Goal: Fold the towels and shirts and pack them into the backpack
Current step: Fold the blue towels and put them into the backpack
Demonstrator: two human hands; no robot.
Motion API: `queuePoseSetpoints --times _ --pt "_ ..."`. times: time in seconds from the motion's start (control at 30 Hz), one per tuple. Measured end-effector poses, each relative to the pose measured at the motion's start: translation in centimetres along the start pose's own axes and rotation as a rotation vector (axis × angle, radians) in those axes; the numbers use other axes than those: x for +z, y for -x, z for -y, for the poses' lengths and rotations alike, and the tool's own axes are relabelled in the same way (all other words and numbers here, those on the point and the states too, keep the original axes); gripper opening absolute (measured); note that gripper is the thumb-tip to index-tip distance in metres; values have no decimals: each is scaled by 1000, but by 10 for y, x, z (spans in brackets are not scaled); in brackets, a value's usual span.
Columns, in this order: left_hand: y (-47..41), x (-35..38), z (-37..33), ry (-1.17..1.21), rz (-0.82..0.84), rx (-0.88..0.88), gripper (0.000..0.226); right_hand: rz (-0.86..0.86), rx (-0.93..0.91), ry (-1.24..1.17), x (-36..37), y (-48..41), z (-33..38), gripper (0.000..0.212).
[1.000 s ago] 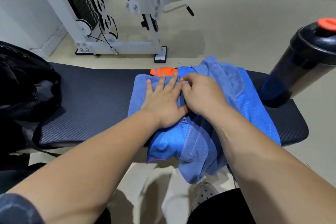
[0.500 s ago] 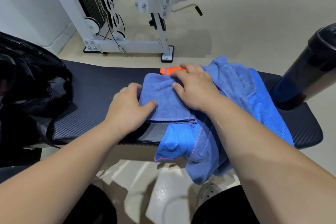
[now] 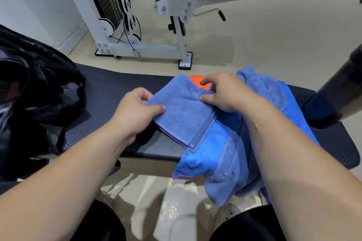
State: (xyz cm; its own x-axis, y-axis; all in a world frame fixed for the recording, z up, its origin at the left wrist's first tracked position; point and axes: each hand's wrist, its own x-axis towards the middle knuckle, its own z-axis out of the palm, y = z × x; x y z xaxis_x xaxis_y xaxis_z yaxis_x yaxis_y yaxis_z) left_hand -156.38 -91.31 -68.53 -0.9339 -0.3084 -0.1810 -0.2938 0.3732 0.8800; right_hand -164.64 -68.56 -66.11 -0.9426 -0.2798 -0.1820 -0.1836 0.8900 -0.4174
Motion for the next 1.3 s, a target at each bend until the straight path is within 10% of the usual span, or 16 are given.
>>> queuePoseSetpoints --times 0.17,0.27,0.47,0.67,1.0,1.17,1.3 --pt "-29 -21 -8 70 99 21 32 97 31 -49 -24 41 21 35" --pt "-44 -22 -6 -441 151 153 45 188 77 83 -18 49 28 53" --pt "-39 -17 -18 -703 328 382 106 -161 -133 -32 -5 26 25 69" --pt "-42 -9 -17 -1046 392 388 125 128 -314 71 26 -7 27 106" --pt "-45 -2 -42 -1149 300 540 38 106 -320 309 15 -18 28 79" --pt "-48 -1 -40 -1116 43 742 17 -251 -358 272 16 -23 22 42" --pt "-45 -4 -27 -1041 97 703 30 -153 -344 27 16 -5 14 64"
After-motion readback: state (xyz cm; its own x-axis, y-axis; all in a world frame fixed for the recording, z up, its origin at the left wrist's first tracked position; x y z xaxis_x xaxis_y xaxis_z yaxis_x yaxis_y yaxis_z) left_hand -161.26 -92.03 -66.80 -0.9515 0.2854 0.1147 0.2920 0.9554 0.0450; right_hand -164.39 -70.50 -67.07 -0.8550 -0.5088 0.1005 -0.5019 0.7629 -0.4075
